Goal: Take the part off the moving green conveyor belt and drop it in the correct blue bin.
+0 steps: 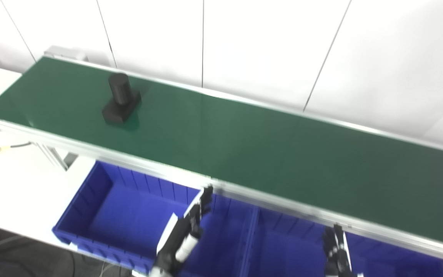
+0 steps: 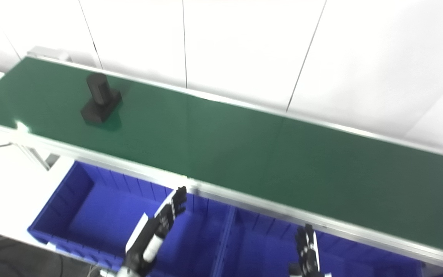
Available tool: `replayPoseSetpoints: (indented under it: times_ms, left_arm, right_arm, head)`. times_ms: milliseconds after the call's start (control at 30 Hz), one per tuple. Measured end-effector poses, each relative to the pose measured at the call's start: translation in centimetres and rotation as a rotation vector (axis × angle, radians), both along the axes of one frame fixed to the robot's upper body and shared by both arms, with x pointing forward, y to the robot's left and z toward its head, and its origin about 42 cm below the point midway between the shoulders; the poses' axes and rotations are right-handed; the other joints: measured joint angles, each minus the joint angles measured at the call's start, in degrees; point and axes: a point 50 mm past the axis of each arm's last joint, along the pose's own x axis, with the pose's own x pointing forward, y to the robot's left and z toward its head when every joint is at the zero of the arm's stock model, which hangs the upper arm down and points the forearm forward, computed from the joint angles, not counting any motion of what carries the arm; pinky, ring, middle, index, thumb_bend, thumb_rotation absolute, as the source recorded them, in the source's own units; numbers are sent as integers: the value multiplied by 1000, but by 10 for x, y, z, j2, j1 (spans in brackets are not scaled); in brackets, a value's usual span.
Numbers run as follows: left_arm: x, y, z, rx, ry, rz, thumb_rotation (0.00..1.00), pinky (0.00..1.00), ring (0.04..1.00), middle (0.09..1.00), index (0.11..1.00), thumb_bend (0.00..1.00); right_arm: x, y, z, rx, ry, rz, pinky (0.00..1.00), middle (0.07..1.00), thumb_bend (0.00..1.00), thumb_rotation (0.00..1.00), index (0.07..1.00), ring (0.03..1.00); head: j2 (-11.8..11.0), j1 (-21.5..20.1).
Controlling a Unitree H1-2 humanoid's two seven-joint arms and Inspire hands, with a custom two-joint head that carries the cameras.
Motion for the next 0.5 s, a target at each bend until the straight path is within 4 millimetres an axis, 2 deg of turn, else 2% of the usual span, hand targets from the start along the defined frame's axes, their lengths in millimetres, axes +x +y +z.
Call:
replayPoseSetpoints:
  times_ms: [67, 200, 300, 433, 500]
  left_arm:
    - [0, -2, -1, 2, 4, -2, 926, 969, 990, 987, 945, 762]
    - [1, -4, -6, 11, 16, -15, 899, 978, 996, 991, 946, 793]
    - [3, -4, -7, 15, 17, -14, 893, 993, 1000, 995, 945, 794]
    - [2, -5, -12, 36, 29, -17, 891, 999, 1000, 986, 942, 781]
    - [1, -5, -12, 50, 27, -21, 890, 1000, 1000, 985, 941, 780]
  right_arm:
    - [0, -1, 0, -1, 0, 6, 1000, 968, 699, 795, 999, 977]
    - [2, -2, -4, -2, 3, 20, 1000, 986, 675, 799, 1000, 992]
    - [2, -3, -5, -3, 8, 32, 1000, 991, 635, 792, 1000, 997]
    - [3, -4, -7, -19, 11, 37, 1000, 985, 648, 789, 1000, 997]
    - [3, -3, -6, -21, 10, 35, 1000, 987, 637, 771, 1000, 998]
  head:
    - [-19, -1]
    - [-30, 0]
    - [-55, -2]
    - [-72, -4]
    - [-72, -4]
